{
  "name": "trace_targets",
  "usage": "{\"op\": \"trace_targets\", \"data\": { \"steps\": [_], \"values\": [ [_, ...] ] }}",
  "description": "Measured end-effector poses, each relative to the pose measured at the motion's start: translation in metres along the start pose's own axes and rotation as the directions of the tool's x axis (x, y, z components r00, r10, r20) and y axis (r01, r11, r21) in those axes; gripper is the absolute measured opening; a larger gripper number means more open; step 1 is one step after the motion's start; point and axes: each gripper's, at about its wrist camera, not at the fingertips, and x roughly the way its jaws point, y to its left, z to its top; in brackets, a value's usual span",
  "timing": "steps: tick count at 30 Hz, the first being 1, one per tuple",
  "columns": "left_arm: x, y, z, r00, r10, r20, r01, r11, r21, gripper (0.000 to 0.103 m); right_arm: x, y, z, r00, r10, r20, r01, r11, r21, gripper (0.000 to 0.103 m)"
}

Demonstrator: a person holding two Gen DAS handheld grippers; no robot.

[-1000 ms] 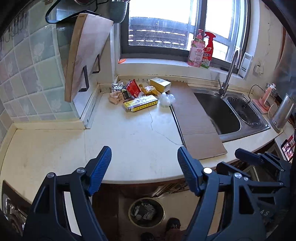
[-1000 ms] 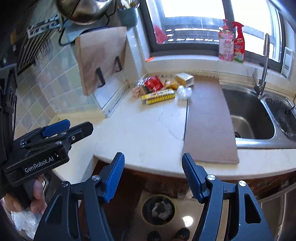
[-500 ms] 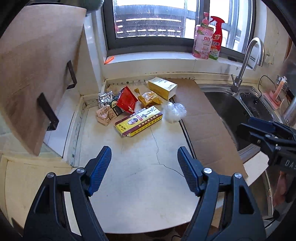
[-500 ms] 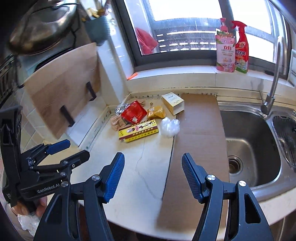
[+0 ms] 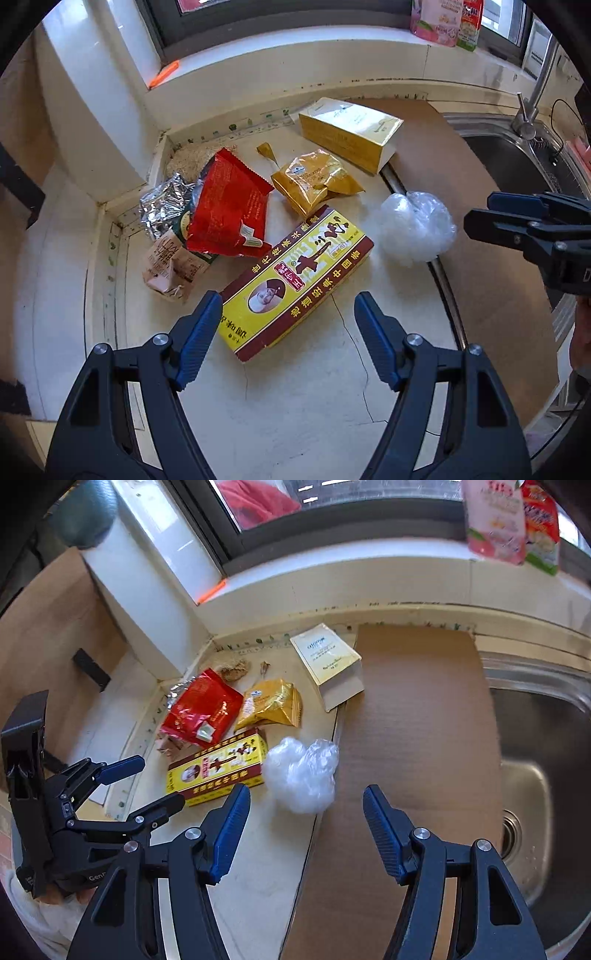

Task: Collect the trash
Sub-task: 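Grasp the yellow-and-red seasoning box with the left gripper while the right grasps the plastic bag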

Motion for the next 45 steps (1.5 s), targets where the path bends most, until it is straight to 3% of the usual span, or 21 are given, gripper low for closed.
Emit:
{"op": "trace_targets", "data": {
  "steps": [5, 10, 13, 24, 34, 45],
  "values": [
    [0.036, -0.001, 0.007, 0.998, 0.018, -0.067, -0.016, 0.999, 0.044, 0.071, 0.046, -0.004, 0.007, 0.999, 0.022, -0.046, -0.022, 1.000, -0.011, 0.060],
    [0.053, -0.001, 0.013, 0.996, 0.008, -0.093, -0.002, 0.998, 0.066, 0.071, 0.071, -0.006, 0.006, 0.995, 0.077, -0.069, -0.078, 0.997, -0.022, 0.042],
    [0.063, -0.001, 0.018, 0.994, 0.011, -0.112, -0.003, 0.997, 0.073, 0.071, 0.077, -0.006, 0.005, 0.991, 0.115, -0.063, -0.116, 0.993, -0.017, 0.036],
    [0.079, 0.012, 0.021, 0.986, -0.037, -0.160, 0.027, 0.997, -0.068, 0.065, 0.072, -0.002, -0.003, 0.987, 0.157, -0.034, -0.159, 0.986, -0.056, 0.019],
    [0.034, -0.006, -0.009, 0.992, -0.041, -0.116, 0.028, 0.994, -0.109, 0.061, 0.048, 0.005, -0.019, 0.986, 0.164, 0.005, -0.164, 0.985, -0.056, 0.013],
    [-0.053, -0.019, -0.055, 0.997, -0.072, -0.021, 0.068, 0.986, -0.153, 0.060, -0.004, 0.026, -0.061, 0.988, 0.143, 0.054, -0.140, 0.988, -0.061, 0.012]
  ]
}}
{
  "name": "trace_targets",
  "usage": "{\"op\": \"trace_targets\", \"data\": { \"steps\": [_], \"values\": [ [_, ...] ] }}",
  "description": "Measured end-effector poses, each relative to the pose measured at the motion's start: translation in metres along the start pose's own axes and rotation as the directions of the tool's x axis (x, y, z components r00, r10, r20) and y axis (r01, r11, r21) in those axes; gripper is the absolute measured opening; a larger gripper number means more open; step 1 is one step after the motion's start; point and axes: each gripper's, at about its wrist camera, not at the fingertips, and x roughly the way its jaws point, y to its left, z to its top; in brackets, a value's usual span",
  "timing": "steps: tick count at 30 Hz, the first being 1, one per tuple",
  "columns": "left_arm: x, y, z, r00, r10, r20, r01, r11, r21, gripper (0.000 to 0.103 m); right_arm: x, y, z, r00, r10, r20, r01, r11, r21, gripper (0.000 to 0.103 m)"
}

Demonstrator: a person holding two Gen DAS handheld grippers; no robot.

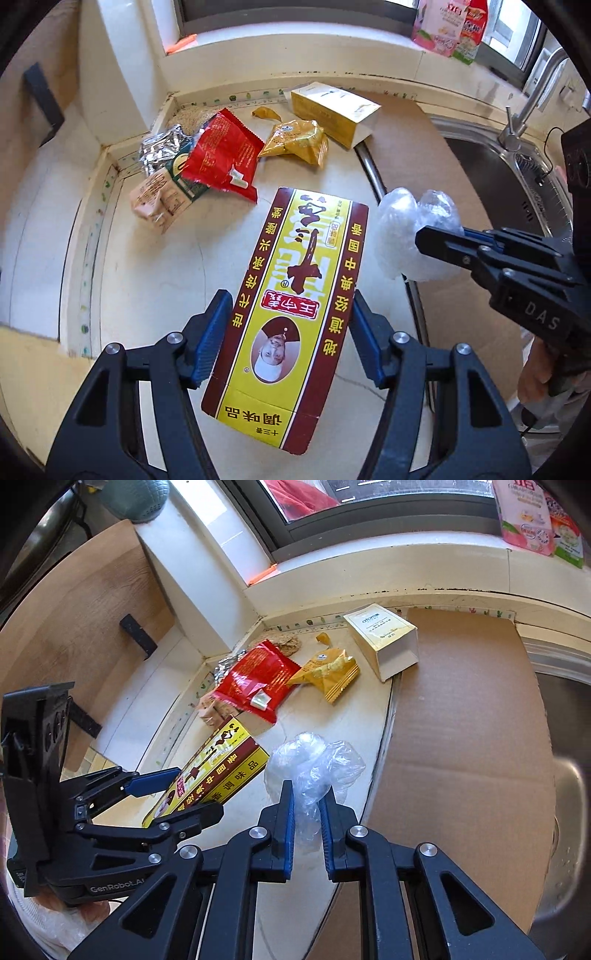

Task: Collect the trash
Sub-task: 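Grasp the yellow-and-red seasoning box with the left gripper while the right grasps the plastic bag, then lift the seasoning box and plastic bag and carry them down over the bin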

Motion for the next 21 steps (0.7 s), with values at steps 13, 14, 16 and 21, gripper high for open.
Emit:
{"op": "trace_targets", "data": {
  "steps": [13, 14, 16, 21],
  "values": [
    [-0.102, 0.010, -0.091, 0.989, -0.035, 0.143, 0.039, 0.999, -0.030, 0.059, -0.077, 0.073, -0.086, 0.997, -0.047, 0.058, 0.048, 0.999, -0.010, 0.011],
    [-0.109, 0.011, -0.099, 0.988, -0.039, 0.151, 0.044, 0.998, -0.033, 0.059, -0.083, 0.080, -0.095, 0.997, -0.047, 0.061, 0.047, 0.999, -0.012, 0.011],
    [-0.124, 0.014, -0.118, 0.984, -0.052, 0.168, 0.060, 0.997, -0.041, 0.059, -0.093, 0.094, -0.112, 0.996, -0.056, 0.066, 0.057, 0.998, -0.013, 0.011],
    [-0.157, 0.017, -0.170, 0.978, -0.073, 0.197, 0.084, 0.995, -0.050, 0.059, -0.121, 0.134, -0.161, 0.994, -0.069, 0.090, 0.070, 0.997, -0.017, 0.011]
  ]
}}
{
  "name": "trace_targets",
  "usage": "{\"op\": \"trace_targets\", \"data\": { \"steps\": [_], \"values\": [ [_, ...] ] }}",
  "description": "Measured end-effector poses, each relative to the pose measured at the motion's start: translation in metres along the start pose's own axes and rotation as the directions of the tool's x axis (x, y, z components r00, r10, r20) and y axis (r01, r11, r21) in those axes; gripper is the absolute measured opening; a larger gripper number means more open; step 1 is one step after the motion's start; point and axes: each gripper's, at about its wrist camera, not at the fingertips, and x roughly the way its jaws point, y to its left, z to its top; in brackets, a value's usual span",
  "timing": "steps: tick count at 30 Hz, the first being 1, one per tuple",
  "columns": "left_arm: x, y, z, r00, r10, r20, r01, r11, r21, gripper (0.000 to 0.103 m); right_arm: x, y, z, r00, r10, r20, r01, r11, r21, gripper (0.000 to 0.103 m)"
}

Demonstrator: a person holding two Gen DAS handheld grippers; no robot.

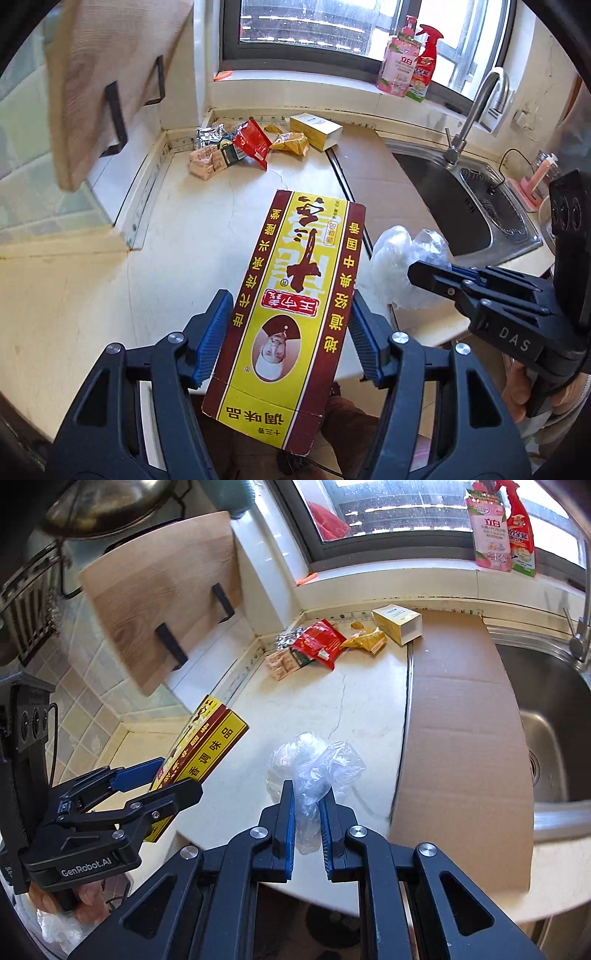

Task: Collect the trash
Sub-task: 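Lift the seasoning box and plastic bag and carry them down over the bin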

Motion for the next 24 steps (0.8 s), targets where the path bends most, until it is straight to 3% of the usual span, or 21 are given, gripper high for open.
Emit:
{"op": "trace_targets", "data": {
  "steps": [5, 12, 24],
  "values": [
    [-0.029, 0.002, -0.045, 1.000, -0.015, 0.002, 0.015, 1.000, 0.009, 0.059, -0.030, 0.032, -0.052, 1.000, -0.014, 0.006, 0.014, 1.000, 0.002, 0.011],
    [-0.042, 0.007, -0.102, 0.998, -0.048, -0.047, 0.047, 0.998, -0.030, 0.059, -0.054, 0.063, -0.123, 0.999, -0.027, -0.048, 0.027, 1.000, -0.002, 0.011],
    [-0.040, -0.004, -0.164, 0.994, -0.036, -0.106, 0.027, 0.996, -0.086, 0.059, -0.057, 0.067, -0.173, 0.989, -0.035, -0.142, 0.032, 0.999, -0.024, 0.011]
  ]
}}
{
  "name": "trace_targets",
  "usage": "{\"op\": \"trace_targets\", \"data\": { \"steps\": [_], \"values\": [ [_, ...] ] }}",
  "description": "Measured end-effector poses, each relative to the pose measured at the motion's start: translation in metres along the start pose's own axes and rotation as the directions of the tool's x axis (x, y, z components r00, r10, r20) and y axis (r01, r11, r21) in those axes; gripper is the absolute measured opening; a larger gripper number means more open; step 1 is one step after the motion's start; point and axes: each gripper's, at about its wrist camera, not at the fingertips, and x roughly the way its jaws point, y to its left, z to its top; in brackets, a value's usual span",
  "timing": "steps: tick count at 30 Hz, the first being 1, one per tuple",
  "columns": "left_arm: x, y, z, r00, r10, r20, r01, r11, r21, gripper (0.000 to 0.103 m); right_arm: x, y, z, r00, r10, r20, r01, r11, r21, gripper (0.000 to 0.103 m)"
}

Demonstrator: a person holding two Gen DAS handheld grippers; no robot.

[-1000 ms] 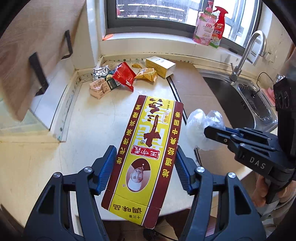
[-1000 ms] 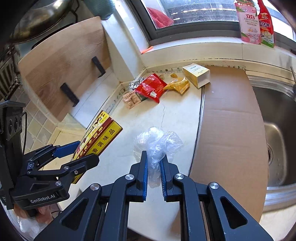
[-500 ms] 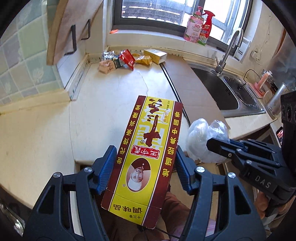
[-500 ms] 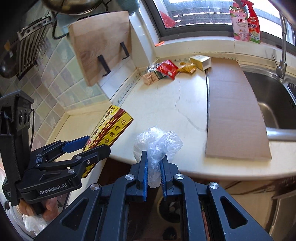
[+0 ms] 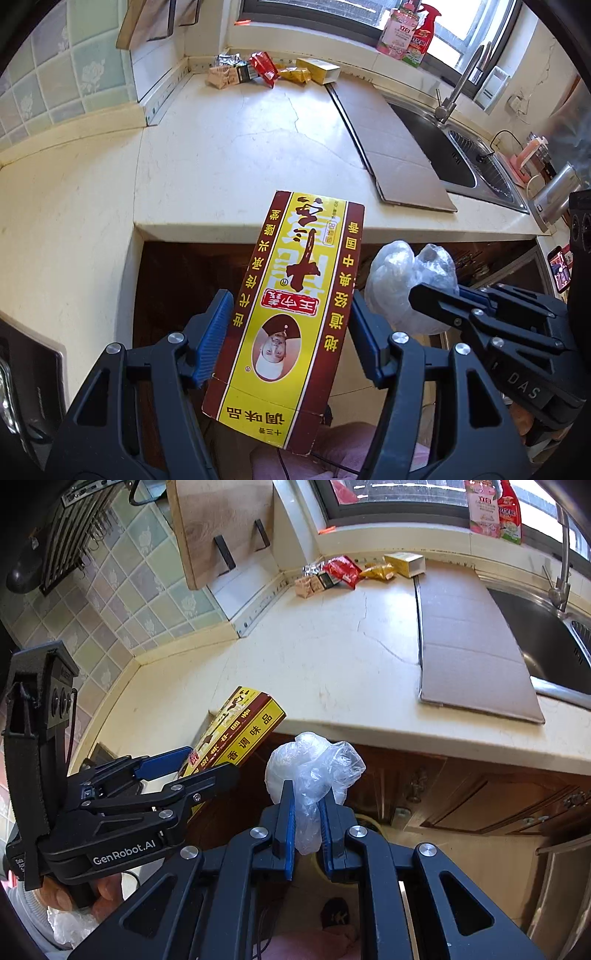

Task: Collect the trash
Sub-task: 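Lift the seasoning box and plastic bag and carry them down over the bin, then open both grippers over the black bin to drop the box and bag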

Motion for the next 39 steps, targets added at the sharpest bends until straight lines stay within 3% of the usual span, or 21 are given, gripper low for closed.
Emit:
{"op": "trace_targets", "data": {
  "steps": [11, 26, 32, 39],
  "values": [
    [0.070, -0.007, -0.059, 0.991, 0.055, -0.118, -0.064, 0.995, -0.072, 0.059, 0.071, -0.048, -0.060, 0.986, 0.038, -0.162, -0.031, 0.999, 0.043, 0.011],
    [0.231, 0.019, -0.143, 0.976, 0.062, -0.210, -0.102, 0.978, -0.184, 0.059, 0.216, -0.132, -0.156, 0.961, 0.054, -0.271, -0.006, 0.985, 0.174, 0.011],
    [0.283, 0.027, -0.159, 0.969, 0.063, -0.241, -0.116, 0.970, -0.215, 0.060, 0.264, -0.146, -0.172, 0.954, 0.054, -0.296, 0.005, 0.981, 0.194, 0.012],
    [0.336, 0.035, -0.165, 0.950, 0.107, -0.292, -0.164, 0.970, -0.178, 0.063, 0.304, -0.146, -0.174, 0.949, 0.049, -0.312, 0.014, 0.980, 0.197, 0.012]
  ]
}}
